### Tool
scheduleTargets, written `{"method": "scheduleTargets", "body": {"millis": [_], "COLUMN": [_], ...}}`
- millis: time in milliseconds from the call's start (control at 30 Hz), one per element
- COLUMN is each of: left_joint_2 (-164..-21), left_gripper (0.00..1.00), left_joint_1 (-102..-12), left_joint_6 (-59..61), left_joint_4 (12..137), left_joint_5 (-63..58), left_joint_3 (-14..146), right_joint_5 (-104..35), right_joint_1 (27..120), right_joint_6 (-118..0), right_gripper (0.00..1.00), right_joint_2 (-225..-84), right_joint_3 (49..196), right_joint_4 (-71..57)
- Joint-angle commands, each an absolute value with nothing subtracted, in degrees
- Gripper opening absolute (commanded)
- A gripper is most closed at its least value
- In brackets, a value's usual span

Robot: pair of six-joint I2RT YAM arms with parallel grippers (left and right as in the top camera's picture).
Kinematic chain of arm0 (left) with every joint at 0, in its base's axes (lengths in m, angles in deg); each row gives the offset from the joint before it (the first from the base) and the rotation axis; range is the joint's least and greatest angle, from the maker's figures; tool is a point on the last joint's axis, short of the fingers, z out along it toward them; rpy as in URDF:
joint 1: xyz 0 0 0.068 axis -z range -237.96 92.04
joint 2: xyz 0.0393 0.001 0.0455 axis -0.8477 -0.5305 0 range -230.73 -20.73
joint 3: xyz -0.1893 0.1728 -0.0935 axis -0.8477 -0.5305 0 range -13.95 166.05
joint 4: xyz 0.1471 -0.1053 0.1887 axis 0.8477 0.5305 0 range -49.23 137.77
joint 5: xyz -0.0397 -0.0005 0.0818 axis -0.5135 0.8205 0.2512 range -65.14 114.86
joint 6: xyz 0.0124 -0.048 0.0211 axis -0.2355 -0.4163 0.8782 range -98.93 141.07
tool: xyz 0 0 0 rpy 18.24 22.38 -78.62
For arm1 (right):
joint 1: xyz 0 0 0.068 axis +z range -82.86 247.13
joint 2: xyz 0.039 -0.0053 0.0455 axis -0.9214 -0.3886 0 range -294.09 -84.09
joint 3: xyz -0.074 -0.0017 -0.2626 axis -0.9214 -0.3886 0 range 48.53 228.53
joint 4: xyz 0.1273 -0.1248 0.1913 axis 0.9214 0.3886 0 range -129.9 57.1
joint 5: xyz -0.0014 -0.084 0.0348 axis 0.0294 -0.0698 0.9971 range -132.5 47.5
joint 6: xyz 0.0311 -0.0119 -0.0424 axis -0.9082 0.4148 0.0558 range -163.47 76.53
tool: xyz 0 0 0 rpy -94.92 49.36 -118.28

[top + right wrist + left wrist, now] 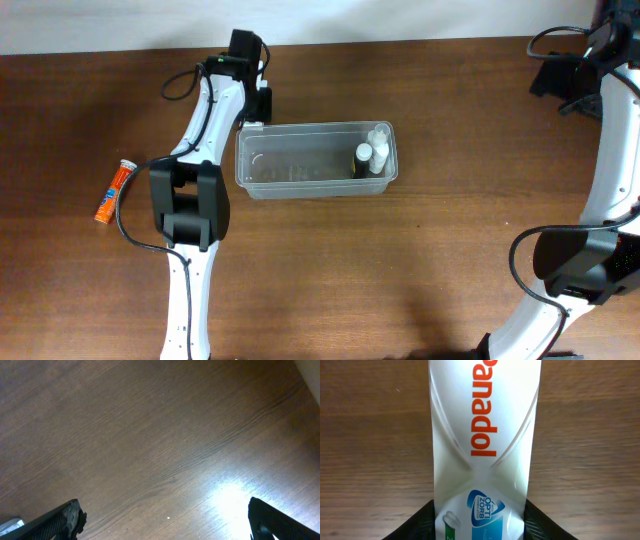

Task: Pack container

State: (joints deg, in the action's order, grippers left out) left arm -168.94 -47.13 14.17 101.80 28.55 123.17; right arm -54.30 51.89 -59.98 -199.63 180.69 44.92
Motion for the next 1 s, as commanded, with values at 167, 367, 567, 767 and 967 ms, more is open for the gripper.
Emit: {"method": "scheduleTargets", "body": {"millis": [167,367,567,767,967], "left_joint_2": [-168.6,-168.5,-168.5,-168.5,-168.5], "left_gripper": [0.5,0.5,0.5,0.49,0.45], "left_joint_1": [-47.2,-47.2,-47.2,-47.2,-47.2], "left_joint_6": [18.2,21.4,25.7,28.8,32.1], "left_joint_4": [109.7,117.6,127.4,134.1,137.5], "left_joint_5": [29.2,29.2,25.4,22.5,21.1], "left_joint_3": [136.8,144.2,151.8,157.5,158.4], "right_joint_5": [-55.2,-55.2,-55.2,-55.2,-55.2], "right_joint_1": [51.7,51.7,51.7,51.7,51.7], "right_joint_6": [-60.5,-60.5,-60.5,-60.5,-60.5], "right_gripper": [0.98,0.98,0.98,0.98,0.98], "right_joint_2": [-199.5,-199.5,-199.5,-199.5,-199.5], "right_joint_3": [181.0,181.0,181.0,181.0,181.0], "right_joint_4": [44.8,44.8,44.8,44.8,44.8]}}
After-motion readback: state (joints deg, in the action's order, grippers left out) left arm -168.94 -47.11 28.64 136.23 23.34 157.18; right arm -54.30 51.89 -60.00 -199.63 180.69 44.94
